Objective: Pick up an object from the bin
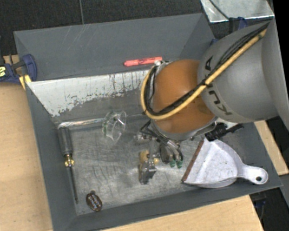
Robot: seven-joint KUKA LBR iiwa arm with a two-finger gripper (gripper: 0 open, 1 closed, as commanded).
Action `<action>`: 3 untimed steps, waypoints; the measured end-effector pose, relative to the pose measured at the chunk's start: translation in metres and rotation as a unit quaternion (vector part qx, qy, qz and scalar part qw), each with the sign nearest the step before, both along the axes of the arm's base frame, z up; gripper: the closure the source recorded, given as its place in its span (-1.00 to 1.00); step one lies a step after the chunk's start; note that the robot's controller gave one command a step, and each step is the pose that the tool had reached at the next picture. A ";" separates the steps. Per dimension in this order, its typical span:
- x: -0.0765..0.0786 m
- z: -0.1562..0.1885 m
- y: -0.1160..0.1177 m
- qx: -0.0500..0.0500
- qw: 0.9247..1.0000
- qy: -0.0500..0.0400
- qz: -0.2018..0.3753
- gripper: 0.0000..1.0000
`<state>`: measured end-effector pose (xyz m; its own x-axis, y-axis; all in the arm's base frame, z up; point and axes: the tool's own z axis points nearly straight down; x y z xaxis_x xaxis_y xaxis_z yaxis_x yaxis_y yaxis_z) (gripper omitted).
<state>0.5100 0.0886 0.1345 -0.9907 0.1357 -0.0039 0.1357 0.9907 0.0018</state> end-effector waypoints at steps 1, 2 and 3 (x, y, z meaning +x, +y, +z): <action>0.007 -0.009 -0.022 -0.001 0.998 0.001 0.069 -1.00; 0.009 -0.006 -0.037 -0.001 0.991 -0.001 0.132 -1.00; 0.009 -0.043 -0.038 -0.001 0.994 0.000 0.110 -1.00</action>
Offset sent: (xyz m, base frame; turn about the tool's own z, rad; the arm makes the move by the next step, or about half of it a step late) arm 0.0088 -0.0462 -0.0048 -0.1688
